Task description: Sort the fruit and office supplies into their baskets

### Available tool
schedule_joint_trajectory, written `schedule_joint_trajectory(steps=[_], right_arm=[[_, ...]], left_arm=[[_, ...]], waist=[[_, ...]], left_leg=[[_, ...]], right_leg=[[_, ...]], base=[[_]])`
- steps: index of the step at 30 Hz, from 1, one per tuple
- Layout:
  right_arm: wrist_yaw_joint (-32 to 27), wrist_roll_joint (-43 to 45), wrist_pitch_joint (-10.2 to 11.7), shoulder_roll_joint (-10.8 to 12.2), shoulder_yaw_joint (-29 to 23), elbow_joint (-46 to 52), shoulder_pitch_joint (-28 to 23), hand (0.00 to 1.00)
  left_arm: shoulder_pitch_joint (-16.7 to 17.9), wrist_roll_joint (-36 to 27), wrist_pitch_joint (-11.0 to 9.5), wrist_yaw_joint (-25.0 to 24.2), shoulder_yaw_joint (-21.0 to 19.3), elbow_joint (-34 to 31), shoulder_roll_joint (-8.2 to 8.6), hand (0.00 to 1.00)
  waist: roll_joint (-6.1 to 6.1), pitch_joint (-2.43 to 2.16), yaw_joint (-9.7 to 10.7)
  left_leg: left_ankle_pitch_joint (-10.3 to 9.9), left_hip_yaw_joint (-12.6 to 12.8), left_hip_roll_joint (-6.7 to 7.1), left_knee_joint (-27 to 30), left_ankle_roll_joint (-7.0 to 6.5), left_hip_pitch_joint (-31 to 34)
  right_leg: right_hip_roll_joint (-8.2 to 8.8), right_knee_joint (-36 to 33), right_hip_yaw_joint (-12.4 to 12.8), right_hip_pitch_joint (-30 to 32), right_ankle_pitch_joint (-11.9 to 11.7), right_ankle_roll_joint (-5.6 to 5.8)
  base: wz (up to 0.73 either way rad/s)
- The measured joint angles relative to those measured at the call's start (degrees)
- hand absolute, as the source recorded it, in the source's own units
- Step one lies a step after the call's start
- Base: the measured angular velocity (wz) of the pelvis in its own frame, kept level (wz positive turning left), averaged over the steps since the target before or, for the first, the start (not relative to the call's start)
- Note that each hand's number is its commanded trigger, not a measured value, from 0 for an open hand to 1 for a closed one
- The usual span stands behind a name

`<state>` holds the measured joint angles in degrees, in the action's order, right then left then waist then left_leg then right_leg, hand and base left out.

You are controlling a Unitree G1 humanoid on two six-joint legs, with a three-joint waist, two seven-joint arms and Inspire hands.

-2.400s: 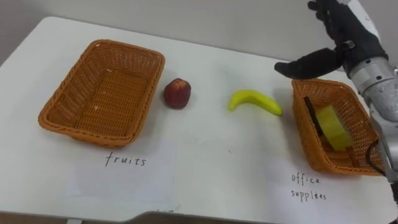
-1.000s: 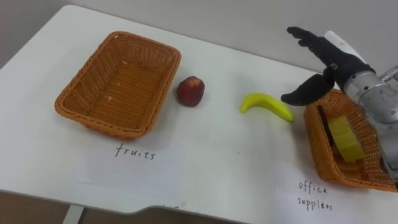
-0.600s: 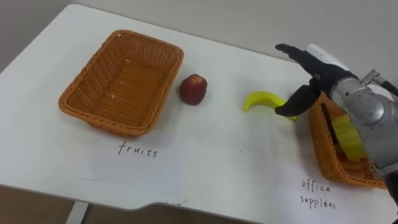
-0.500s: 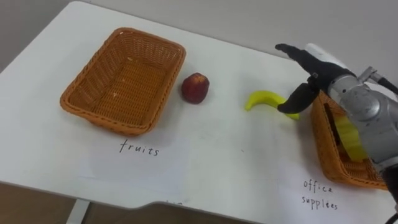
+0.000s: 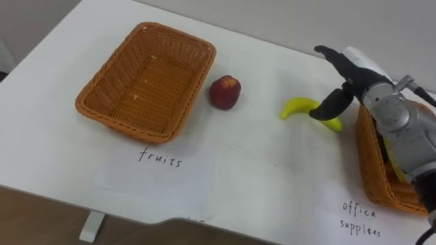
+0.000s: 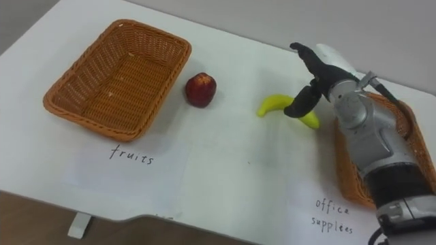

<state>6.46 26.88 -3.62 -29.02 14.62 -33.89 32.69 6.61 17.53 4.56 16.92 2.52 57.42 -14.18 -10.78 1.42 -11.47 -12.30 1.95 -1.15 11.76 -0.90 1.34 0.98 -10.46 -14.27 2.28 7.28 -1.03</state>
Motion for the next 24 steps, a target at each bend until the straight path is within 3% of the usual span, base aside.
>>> schedule_joint_trajectory(steps=[13, 24], right_arm=[[-5.11, 0.12, 1.27, 0.52, 1.32, -7.71, 1.02, 0.0], [-6.51, -4.6, 2.35, 0.51, 2.42, -9.01, 2.15, 0.0]], left_arm=[[-2.93, -0.15, 0.02, 0.46, 1.2, 2.48, 0.43, 0.0], [-3.7, -2.45, -0.96, 1.22, 2.27, 3.34, 0.41, 0.0]], waist=[[0.55, 0.36, -1.83], [0.77, 0.47, -1.57]], left_leg=[[0.12, -0.4, -0.02, 1.04, 0.11, 4.3], [0.15, -0.4, -0.04, 0.98, 0.14, 5.07]], right_leg=[[0.02, -0.05, -0.17, 4.07, -0.22, -0.32], [0.02, 0.15, -0.39, 4.8, -0.24, -0.34]], base=[[0.01], [0.0]])
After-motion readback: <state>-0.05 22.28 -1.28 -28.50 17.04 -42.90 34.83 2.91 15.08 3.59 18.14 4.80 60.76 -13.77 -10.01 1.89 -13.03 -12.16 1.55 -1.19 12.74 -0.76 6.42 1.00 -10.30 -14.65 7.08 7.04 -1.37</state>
